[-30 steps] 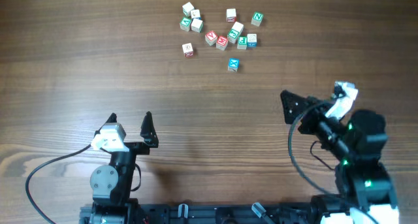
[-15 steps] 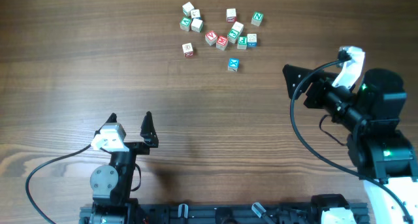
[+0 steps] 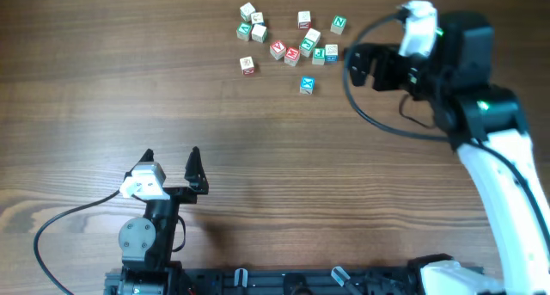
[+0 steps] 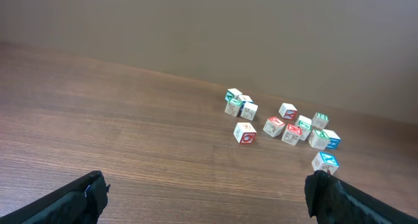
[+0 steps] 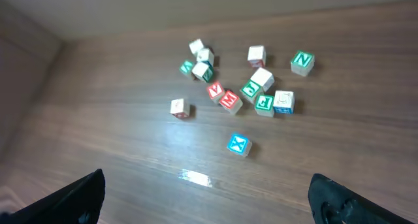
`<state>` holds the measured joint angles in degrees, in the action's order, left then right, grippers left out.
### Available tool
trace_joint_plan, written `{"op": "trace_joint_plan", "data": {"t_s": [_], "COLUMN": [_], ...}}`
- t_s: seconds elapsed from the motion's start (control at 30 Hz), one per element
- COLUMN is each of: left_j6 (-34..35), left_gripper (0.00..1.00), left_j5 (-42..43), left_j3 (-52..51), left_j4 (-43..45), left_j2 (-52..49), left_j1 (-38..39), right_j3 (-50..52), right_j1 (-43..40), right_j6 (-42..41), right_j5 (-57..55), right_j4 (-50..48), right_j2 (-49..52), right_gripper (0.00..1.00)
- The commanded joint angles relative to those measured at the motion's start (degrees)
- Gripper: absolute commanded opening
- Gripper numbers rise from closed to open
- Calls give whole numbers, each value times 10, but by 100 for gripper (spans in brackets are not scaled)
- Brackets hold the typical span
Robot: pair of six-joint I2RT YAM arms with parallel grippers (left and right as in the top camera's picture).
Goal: Form a circle
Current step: 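Reach right gripper to the block pile and grasp blue X block, then lift blue X block with right gripper and carry it rightward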
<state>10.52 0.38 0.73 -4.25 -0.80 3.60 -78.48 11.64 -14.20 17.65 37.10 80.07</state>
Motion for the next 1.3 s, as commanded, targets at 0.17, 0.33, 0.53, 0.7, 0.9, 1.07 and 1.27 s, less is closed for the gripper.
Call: {"op": "trace_joint_plan", "data": {"t_s": [0.17,0.33,0.53,0.7,0.9,1.07,1.27], "left_j6": [-11,-11,-11,-11,-11,-11,-11], "left_gripper": [100,100,100,100,100,100,100], "left_j5": [9,9,9,9,9,9,9], "left_j3": [-4,-4,-4,-4,-4,-4,-4], "left_j4": [0,0,0,0,0,0,0], "left_j2": [4,4,4,4,4,4,4], "left_j1": [-1,-1,-1,-1,-1,-1,-1], "right_j3": [-21,-21,-21,-21,-21,-21,-21], "right_j1": [57,80,136,162,162,162,160], "right_j6": [-21,-44,-109,-150,-175,-177,-177], "right_j5": [-35,-89,-181,-252,-276,-276,-276], "right_j4": [-65,-150,-217,-232,-228,-226,-205], "right_j2": [155,262,386,406,424,434,426], "right_gripper": [100,100,98,85,73,45,18]}}
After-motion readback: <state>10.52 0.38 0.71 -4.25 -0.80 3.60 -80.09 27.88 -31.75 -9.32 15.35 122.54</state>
